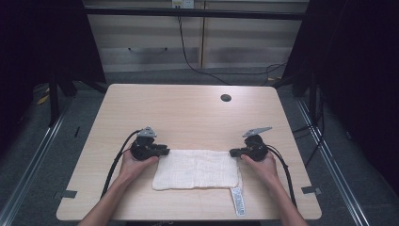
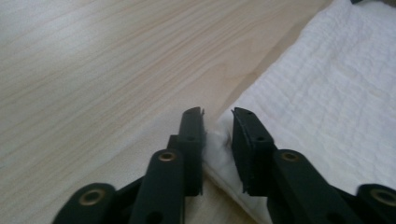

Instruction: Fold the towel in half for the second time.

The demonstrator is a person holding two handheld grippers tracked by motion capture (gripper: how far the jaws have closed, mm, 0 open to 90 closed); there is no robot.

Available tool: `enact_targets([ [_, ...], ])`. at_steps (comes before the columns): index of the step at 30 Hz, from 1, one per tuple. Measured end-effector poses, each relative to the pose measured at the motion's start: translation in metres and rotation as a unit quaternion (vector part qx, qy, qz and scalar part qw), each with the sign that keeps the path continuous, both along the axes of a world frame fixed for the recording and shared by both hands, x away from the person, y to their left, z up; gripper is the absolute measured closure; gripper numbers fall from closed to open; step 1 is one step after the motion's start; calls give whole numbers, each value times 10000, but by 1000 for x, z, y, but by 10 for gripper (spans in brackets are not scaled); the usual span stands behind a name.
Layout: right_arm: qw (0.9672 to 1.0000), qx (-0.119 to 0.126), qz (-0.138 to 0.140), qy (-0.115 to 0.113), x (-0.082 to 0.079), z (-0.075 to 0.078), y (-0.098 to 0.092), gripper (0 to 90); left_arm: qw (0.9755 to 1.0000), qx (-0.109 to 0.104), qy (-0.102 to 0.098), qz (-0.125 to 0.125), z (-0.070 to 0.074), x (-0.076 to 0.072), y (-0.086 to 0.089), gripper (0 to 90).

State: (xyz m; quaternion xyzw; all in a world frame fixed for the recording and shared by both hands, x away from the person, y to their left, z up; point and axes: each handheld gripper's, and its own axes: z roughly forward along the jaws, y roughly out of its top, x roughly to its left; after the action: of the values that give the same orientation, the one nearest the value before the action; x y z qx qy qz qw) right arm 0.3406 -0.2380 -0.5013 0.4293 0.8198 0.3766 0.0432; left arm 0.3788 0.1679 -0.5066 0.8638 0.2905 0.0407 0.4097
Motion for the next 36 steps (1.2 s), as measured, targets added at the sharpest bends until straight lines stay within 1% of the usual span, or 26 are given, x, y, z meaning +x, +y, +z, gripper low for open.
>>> enact_targets([
  [2,10000,29,11,11,0,0,0,864,10000,15,3,-26,0,-3,-1,850],
  [3,10000,34,15,14,0,0,0,864,10000,46,-30,-45,1,-3,-1,861],
  [4,10000,40,12,18,0,0,0,864,10000,54,-23,-56,1,-3,-1,867],
  [5,10000,50,17,14,0,0,0,865,10000,-32,62,-44,1,-3,-1,870],
  [7,10000,37,46,-2,0,1,0,865,9998,-108,147,-44,0,-1,2,874],
  [8,9999,77,52,-47,0,2,-1,865,9997,-150,174,8,0,-1,2,875],
  [9,9999,124,10,-32,0,3,-2,865,9997,-186,165,11,2,-1,4,875],
  [10,9998,191,18,-71,0,4,-4,866,9996,-243,162,27,2,-1,5,875],
  [13,9997,219,3,-91,0,6,-4,866,9992,-393,116,30,8,-2,8,875],
  [15,9996,236,32,-146,0,9,-3,866,9989,-466,59,27,12,-2,10,875],
  [17,9993,302,55,-216,0,13,-3,867,9986,-521,-2,77,17,-4,12,874],
  [19,9988,378,49,-292,0,19,-4,867,9979,-646,-17,104,22,-5,14,874],
  [20,9986,408,61,-324,0,21,-4,867,9978,-653,-52,114,24,-5,16,874],
  [22,9982,443,87,-388,-1,25,-3,867,9971,-733,-97,162,30,-4,19,874],
  [24,9980,456,105,-426,0,29,-2,868,9957,-885,-138,218,36,-4,22,874],
  [25,9977,480,116,-463,0,31,-2,869,9953,-929,-146,225,37,-4,23,874],
  [28,9971,515,168,-534,2,37,0,872,9949,-966,-230,205,44,-5,23,875],
  [30,9966,523,197,-611,4,41,3,873,9940,-1043,-257,215,48,-4,24,875],
  [31,9964,534,205,-629,6,43,5,874,9940,-1024,-301,240,51,-4,25,875],
  [33,9960,528,245,-681,9,47,8,875,9927,-1120,-355,272,57,-5,28,875],
  [34,9957,520,268,-722,10,51,9,875,9916,-1203,-359,308,61,-6,31,875],
  [35,9945,617,298,-790,11,56,10,876,9913,-1212,-405,326,63,-7,32,875],
  [36,9940,649,318,-826,11,59,11,876,9914,-1186,-456,329,66,-8,34,875],
])
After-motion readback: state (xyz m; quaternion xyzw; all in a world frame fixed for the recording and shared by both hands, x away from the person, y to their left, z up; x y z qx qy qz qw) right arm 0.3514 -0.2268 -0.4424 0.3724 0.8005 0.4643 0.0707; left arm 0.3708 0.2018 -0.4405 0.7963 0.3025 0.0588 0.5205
